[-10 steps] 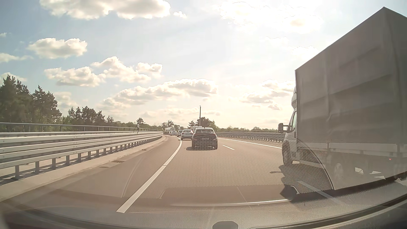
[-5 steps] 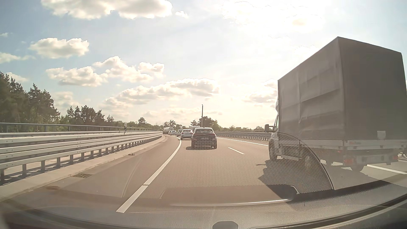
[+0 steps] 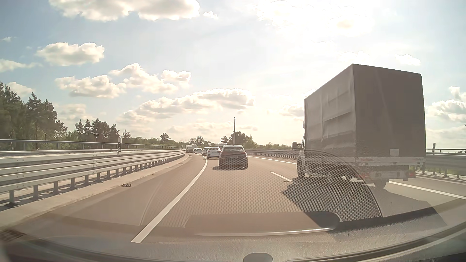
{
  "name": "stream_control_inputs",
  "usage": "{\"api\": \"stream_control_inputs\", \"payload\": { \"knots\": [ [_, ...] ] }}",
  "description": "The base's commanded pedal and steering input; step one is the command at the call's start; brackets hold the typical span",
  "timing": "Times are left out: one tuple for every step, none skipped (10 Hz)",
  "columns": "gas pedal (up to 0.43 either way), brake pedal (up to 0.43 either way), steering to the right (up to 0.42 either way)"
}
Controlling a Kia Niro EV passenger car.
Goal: Follow the waypoints while adhering to traffic rules and regulations
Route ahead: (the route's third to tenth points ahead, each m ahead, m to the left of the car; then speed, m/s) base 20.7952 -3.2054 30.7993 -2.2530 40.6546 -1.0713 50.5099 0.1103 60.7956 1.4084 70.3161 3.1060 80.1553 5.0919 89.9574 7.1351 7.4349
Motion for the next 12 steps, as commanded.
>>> {"api": "stream_control_inputs", "payload": {
  "knots": [
    [0.11, 0.0, -0.013],
    [0.11, 0.0, -0.014],
    [0.11, 0.0, -0.014],
    [0.11, 0.0, -0.015],
    [0.11, 0.0, -0.015],
    [0.11, 0.0, -0.015],
    [0.11, 0.0, -0.016],
    [0.11, 0.0, -0.017],
    [0.11, 0.0, -0.017],
    [0.11, 0.0, -0.017],
    [0.11, 0.0, -0.017],
    [0.11, 0.0, -0.017]
  ]
}}
